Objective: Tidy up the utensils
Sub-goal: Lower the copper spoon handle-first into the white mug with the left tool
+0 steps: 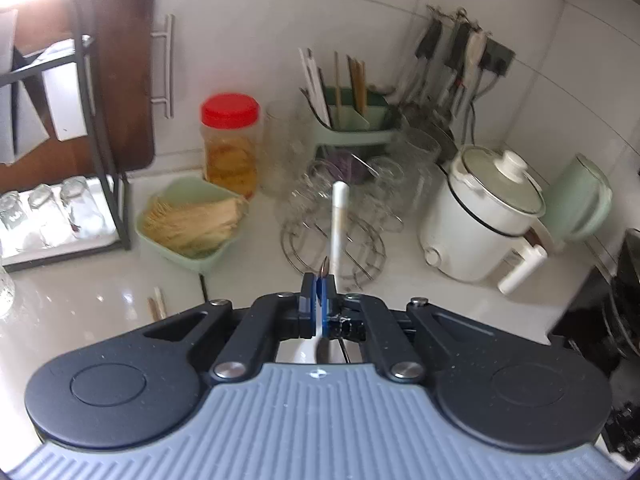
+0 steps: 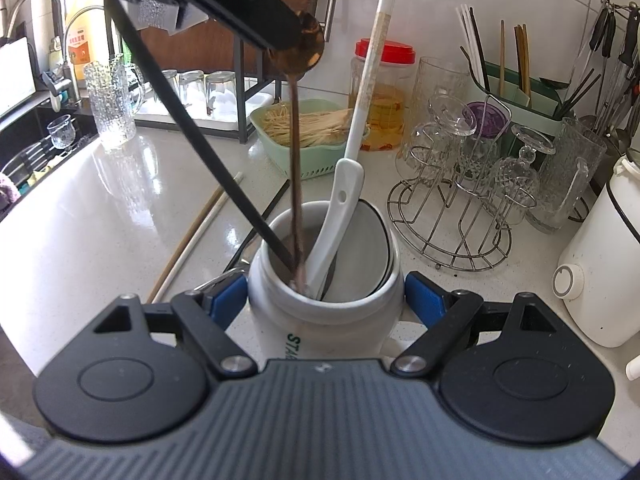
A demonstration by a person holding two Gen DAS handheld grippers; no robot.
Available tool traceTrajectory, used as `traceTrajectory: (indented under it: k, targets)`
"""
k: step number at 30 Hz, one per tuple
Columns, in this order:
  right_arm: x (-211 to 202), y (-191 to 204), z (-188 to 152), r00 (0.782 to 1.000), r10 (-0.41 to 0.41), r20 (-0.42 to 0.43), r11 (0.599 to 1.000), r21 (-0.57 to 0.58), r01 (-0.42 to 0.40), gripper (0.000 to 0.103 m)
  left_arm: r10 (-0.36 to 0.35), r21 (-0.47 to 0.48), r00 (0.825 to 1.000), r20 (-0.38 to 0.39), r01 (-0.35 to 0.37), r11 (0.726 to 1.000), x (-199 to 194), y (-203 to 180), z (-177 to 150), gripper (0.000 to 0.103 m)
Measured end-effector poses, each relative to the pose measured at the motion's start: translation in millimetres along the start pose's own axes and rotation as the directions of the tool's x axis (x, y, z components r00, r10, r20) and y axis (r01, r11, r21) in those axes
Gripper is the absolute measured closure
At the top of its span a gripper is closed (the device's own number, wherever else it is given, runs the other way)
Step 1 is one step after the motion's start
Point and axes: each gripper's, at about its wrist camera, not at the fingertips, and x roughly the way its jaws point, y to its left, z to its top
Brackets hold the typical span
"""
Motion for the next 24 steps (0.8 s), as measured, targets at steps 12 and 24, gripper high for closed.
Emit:
traceTrajectory:
  k: [12,24]
  targets:
    - [0,1,0,1.0,-0.002,0.004,1.0,-0.006,0.002,0.015,-0.057,0.028,0.986,-0.155,0.062,0.998,1,-12,16,0.1]
    - [0,-1,-2,1.0,0.008,0.009,1.0,-0.017,-0.008,0.015,-0.112,0.031,0.948,-0.298,0.127,0.991,32,-15,15,0.098]
